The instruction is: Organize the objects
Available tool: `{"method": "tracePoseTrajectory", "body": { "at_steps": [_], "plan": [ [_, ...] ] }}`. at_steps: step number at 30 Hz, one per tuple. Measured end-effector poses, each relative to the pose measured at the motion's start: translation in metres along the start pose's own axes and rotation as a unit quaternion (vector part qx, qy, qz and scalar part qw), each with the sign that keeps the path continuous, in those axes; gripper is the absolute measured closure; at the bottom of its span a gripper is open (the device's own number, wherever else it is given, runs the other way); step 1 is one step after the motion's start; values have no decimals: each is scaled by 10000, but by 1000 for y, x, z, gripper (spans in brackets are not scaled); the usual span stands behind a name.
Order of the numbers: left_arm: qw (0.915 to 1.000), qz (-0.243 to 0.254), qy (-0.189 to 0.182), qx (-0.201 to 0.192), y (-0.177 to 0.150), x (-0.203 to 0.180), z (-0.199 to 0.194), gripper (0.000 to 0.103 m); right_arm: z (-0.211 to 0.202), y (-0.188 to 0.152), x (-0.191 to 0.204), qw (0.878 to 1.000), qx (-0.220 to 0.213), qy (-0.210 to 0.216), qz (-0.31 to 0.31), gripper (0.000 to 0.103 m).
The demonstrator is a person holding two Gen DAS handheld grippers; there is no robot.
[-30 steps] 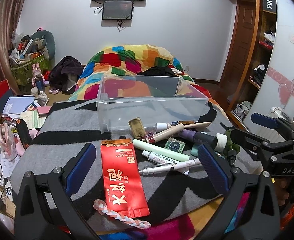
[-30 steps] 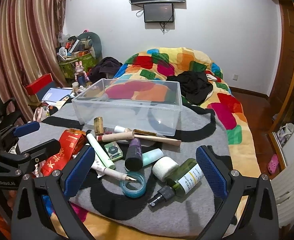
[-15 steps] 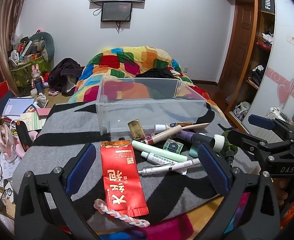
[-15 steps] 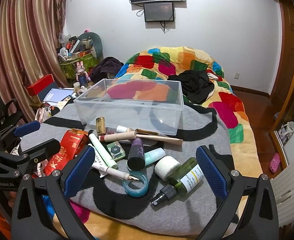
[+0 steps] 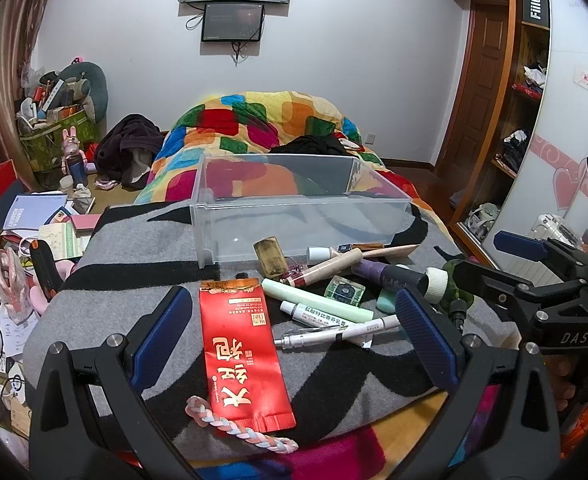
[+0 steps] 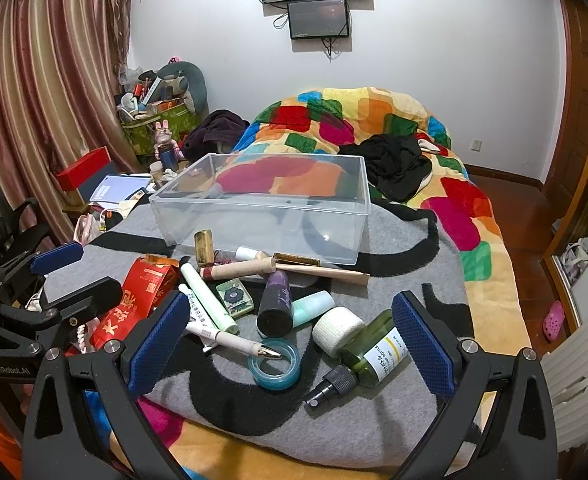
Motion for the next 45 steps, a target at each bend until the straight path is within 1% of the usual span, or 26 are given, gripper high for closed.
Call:
{"method": "tracePoseTrajectory", "body": {
  "at_steps": [14,22,23,25,26,31,34,38,40,41,45],
  "plan": [
    [10000,13,-25,-1,-1,-1,1,0,1,-2,1,10000,36,26,25,2],
    [10000,-60,-55,4,-2,3,1,0,2,-2,1,10000,81,18,33,2],
    [10000,-70,-56,9,-2,3,1,1,2,-3,2,9999,94,31,37,2],
    [9999,-81,-29,53,-2,5,4,12,4,-3,0,9999,112,37,52,2],
    [9999,-85,-7,89,-3,6,5,13,5,-4,-1,9999,128,31,58,2],
    [9994,-194,172,212,-7,19,13,14,9,-9,-11,9997,205,-83,130,3],
    [9985,-308,349,292,-7,31,19,14,11,-16,-24,9989,276,-227,313,3],
    [9965,-479,463,500,-5,46,34,14,17,-28,-55,9948,411,-244,898,3],
    [9957,-467,492,635,-4,50,44,14,20,-34,-67,9917,473,-268,1163,5],
    [9953,-426,518,704,-4,50,50,14,22,-37,-72,9898,512,-295,1293,8],
    [9925,-305,672,979,-9,51,73,14,33,-46,-83,9841,693,-97,1635,9]
  ]
}}
Point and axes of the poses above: each gripper's, at about its wrist camera, not at the fingertips, and z roughly the way its jaws point, x to its left, y to its top, the point moved 2 cm from there along z, roughly the way its jaws point, and after that the axes turned 15 degrees about -z, right-handed, at the moved point
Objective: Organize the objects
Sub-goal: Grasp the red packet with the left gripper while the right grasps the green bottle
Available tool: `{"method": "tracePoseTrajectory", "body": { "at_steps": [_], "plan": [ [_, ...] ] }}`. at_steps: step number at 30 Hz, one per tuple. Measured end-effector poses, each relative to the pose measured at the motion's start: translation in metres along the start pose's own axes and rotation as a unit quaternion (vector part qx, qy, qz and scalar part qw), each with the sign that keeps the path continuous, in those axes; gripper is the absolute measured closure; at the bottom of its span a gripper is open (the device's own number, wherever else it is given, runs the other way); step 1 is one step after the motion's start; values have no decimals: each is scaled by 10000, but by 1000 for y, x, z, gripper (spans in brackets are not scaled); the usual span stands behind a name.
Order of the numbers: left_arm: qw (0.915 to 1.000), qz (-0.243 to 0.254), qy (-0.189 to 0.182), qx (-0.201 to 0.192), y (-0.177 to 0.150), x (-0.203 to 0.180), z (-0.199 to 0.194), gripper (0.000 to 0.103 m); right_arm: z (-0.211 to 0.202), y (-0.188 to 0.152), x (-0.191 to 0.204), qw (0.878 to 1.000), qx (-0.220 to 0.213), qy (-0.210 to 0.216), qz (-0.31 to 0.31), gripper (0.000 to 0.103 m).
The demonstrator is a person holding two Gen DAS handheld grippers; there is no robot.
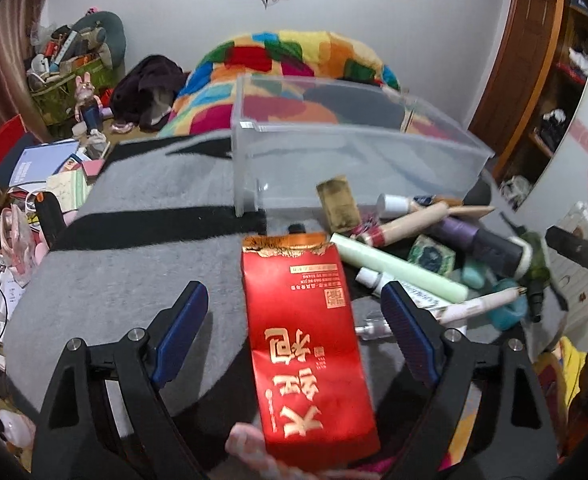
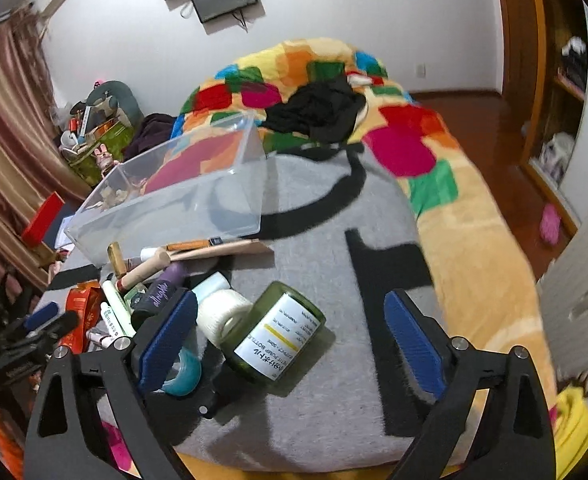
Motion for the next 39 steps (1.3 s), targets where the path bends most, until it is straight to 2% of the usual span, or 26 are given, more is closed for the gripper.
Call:
{"method": "tracePoseTrajectory", "body": {
  "at_steps": [2,5,7,14,21,23,27,32,39],
  "plan": [
    [10000,-11,55,79,0,1,8,14,6,-2,2,9999,112,21,-4,13],
    [9999,-66,117,95,-1,5,14,15,15,-8,4,9996,280,47,-46,24],
    [9998,-39,194,28,-2,6,14,20,16,-11,1,9995,271,161,47,25],
    [9995,-112,287,-93,-2,16,8,38,6,-15,-11,9994,260,105,183,40],
    [9993,-118,317,-144,-1,18,9,39,14,-24,-11,9980,551,218,217,41],
    [9993,-78,300,-189,-1,17,10,42,16,-23,-6,9985,516,122,158,42],
    [9990,-76,301,-328,-1,19,7,47,17,-21,-4,9986,479,175,146,65],
    [9983,-113,272,-505,3,20,-6,48,11,-18,-7,9993,334,52,139,65],
    [9970,-121,-58,-756,23,15,-30,49,1,8,-4,9999,-10,116,4,65]
  ]
}}
Point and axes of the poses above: each gripper's, at about its wrist camera, not at the fingertips, and z roughly the way its jaws point, x to its left, y to its top, the point moved 2 cm from there along z, roughly the way its jaws point, and after that the axes turned 15 degrees about -z, right-handed, at the moved point
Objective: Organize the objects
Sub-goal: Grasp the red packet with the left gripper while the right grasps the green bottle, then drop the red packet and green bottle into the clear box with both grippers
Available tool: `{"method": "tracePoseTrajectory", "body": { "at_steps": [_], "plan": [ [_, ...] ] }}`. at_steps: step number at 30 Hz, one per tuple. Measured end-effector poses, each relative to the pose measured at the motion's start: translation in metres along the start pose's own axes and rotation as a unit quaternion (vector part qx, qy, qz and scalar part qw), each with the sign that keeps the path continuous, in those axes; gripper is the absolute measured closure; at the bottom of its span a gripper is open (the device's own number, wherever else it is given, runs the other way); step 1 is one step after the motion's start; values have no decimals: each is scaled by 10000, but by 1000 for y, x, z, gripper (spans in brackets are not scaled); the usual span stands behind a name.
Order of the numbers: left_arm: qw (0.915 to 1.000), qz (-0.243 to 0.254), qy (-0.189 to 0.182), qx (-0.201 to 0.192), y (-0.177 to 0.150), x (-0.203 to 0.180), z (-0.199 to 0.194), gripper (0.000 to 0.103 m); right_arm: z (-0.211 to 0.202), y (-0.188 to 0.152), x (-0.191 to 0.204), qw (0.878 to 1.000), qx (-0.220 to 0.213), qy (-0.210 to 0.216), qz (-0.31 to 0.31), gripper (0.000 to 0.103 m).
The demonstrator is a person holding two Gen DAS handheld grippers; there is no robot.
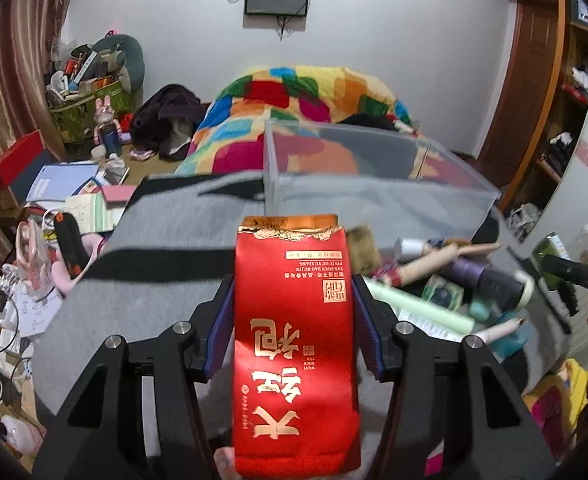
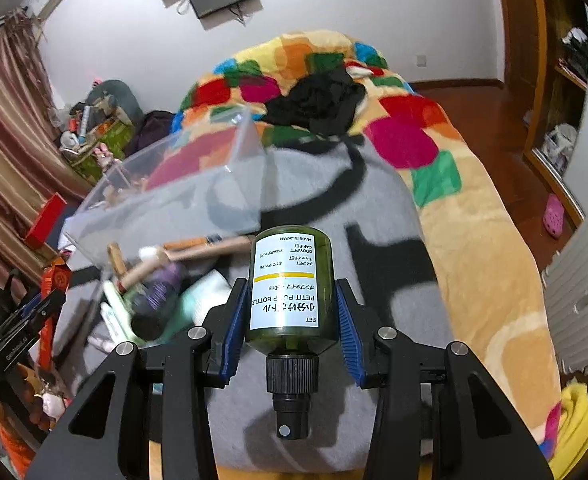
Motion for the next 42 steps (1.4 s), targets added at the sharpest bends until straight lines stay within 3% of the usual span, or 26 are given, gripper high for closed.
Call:
{"method": "tracePoseTrajectory", "body": {
  "at_steps": [11,22,34,36,40,42],
  "plan": [
    [9991,-8,-360,-226,52,-17,-1,49,11,64,34,9972,-350,317,-585,65],
    [9965,-21,-522,652,89,-28,61,49,64,115,58,9940,162,544,-935,65],
    [9892,434,-452,1323,93,-52,104,49,113,132,75,9865,786,536,-1332,65],
    [9889,497,-460,1323,93,-55,105,48,117,131,79,9848,861,544,-1409,65],
    [9896,565,-513,1216,94,-57,98,35,121,130,81,9830,919,497,-1508,65],
    [9905,603,-546,1111,95,-57,89,35,119,129,82,9825,911,471,-1555,64]
  ]
}}
Point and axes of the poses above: each gripper's, at about its wrist camera, not at the fingertips, and z roughly the way its jaws point, x to its left, y to its top, the point moved 2 cm from there along z, roughly the way its jaws point, and after that the axes turned 15 degrees about -z, right-handed, at the moved point
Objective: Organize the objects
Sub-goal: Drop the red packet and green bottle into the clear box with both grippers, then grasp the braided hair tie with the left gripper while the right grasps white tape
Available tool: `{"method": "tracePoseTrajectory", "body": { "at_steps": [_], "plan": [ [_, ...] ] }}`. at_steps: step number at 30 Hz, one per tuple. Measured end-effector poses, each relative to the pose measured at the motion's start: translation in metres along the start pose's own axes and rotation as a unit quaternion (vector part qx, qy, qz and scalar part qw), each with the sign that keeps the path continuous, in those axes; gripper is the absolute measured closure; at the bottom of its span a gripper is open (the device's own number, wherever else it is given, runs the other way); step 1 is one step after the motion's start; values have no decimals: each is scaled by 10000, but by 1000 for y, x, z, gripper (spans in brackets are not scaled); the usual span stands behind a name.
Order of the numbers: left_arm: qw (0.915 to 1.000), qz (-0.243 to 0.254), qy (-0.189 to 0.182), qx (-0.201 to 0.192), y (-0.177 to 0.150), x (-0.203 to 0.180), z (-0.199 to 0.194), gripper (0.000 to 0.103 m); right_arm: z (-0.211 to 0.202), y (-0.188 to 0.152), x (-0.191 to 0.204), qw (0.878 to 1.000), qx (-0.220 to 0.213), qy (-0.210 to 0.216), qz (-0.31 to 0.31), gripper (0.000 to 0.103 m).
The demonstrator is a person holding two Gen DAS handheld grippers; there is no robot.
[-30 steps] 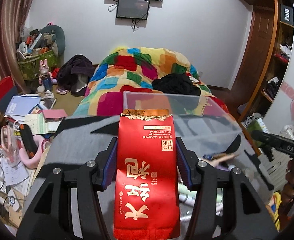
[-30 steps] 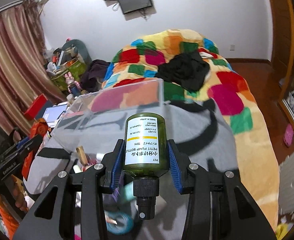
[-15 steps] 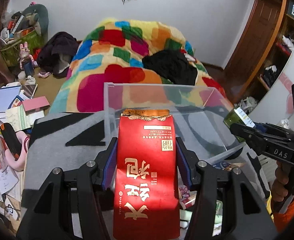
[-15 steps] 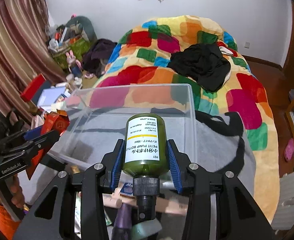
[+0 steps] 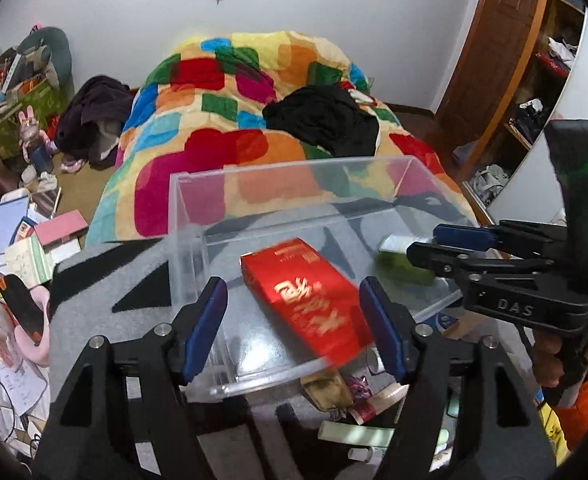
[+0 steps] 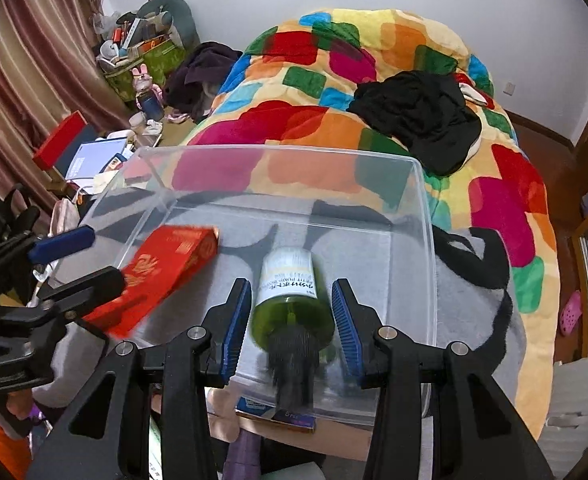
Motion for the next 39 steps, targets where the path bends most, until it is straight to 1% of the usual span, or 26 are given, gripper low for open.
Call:
{"method": "tracePoseTrajectory", "body": {
  "at_steps": [1,2,3,4,6,10,13,15,20,22,24,27,29,32,36,39],
  "plan": [
    [10000,20,-11,-52,-1,0,-5,34,-1,0,0,10000,-6,4,-6,63],
    [10000,28,-22,-86,0,-1,-9,34,-4,-1,0,10000,-20,14,0,60],
    [9999,26,-37,-142,0,0,-15,31,-6,-2,0,10000,-56,33,15,56],
    [9998,16,-44,-195,0,0,-20,25,-10,-2,-1,9999,-100,46,29,54],
    [9994,-24,-49,-352,-1,3,-33,18,-20,-4,0,9998,-208,16,23,48],
    [9981,-56,-7,-619,-10,10,-59,14,-41,-13,4,9991,-417,-51,-31,43],
    [9968,-81,98,-792,-23,19,-78,10,-57,-23,9,9984,-563,-84,-66,39],
    [9957,-88,198,-899,-38,25,-91,9,-67,-31,11,9977,-663,-113,-73,36],
    [9931,-171,450,-1067,-74,47,-121,9,-87,-54,16,9962,-860,-129,0,35],
    [9921,-252,550,-1102,-91,57,-130,6,-92,-63,18,9957,-914,-127,43,35],
    [9916,-415,627,-1048,-111,69,-133,5,-95,-74,20,9954,-944,-158,87,35],
    [9912,-633,794,-846,-142,85,-129,5,-98,-91,24,9952,-945,-218,125,35],
    [9904,-786,914,-673,-163,96,-123,5,-97,-101,24,9955,-914,-183,187,35],
    [9892,-1013,959,-453,-190,108,-116,5,-92,-115,24,9963,-807,-114,281,35],
    [9866,-1141,1129,-275,-224,121,-109,5,-84,-134,21,9968,-664,-56,440,35],
    [9852,-1218,1203,-73,-242,129,-104,5,-80,-144,18,9965,-584,-41,600,35]
  ]
}}
Point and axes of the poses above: each gripper's, at about its wrist camera, not at the fingertips, and z roughly the way its jaws point, x to its left, y to its top, the point moved 2 cm from there along z, roughly the way its jaws point, and after that the axes turned 15 degrees about -z, right-handed, at the moved point
